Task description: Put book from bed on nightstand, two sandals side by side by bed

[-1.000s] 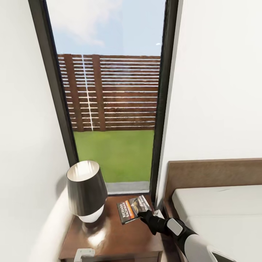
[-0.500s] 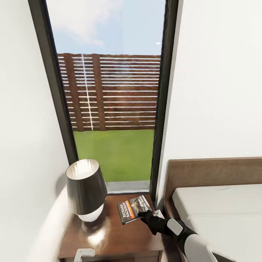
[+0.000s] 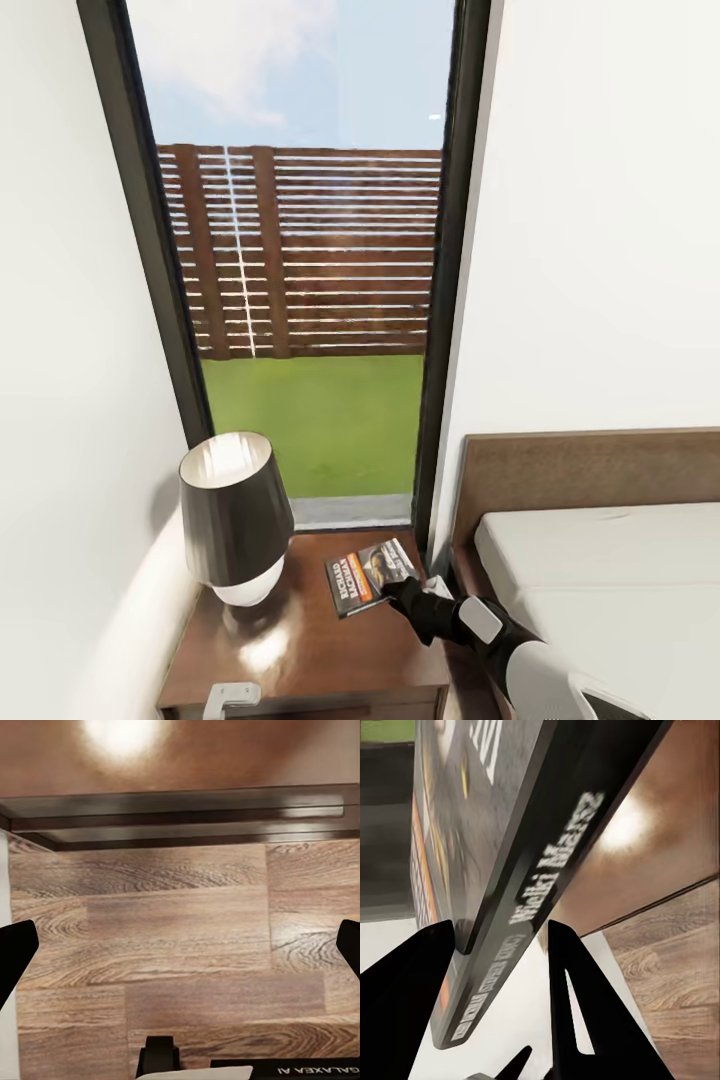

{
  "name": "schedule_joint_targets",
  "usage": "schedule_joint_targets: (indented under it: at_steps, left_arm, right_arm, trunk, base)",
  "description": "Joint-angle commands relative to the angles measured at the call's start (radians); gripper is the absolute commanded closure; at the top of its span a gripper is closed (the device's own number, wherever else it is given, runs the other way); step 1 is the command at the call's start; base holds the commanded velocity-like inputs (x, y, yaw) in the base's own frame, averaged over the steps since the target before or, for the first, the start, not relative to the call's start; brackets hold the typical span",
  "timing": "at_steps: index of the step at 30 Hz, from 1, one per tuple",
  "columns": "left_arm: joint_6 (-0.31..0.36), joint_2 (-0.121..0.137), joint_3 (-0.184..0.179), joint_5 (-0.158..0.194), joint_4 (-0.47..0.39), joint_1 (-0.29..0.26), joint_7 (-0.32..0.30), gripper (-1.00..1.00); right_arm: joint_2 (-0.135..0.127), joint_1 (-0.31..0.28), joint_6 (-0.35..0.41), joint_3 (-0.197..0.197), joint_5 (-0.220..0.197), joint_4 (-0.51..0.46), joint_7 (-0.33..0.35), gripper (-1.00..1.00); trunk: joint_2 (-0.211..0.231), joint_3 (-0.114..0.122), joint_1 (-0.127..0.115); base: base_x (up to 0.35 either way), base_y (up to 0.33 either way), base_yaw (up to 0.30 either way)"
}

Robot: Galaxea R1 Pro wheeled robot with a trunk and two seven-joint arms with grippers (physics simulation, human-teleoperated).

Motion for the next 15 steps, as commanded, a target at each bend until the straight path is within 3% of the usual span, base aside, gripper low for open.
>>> schedule_joint_targets:
  at_steps: [1, 15]
  left_arm:
    - [0.006, -0.001, 0.008, -0.007, -0.004, 0.0, -0.007, -1.0]
    - [0.007, -0.001, 0.008, -0.007, -0.004, 0.0, -0.007, -1.0]
  right_arm:
    - [0.0, -0.003, 0.008, -0.005, -0.004, -0.002, -0.005, 1.0]
    - [0.001, -0.03, 0.015, -0.009, -0.015, -0.002, -0.086, 1.0]
  trunk:
    - [-0.008, -0.004, 0.004]
    - [-0.106, -0.048, 0.058]
  base:
    - [0.0, 0.0, 0.0]
    - [0.0, 0.0, 0.0]
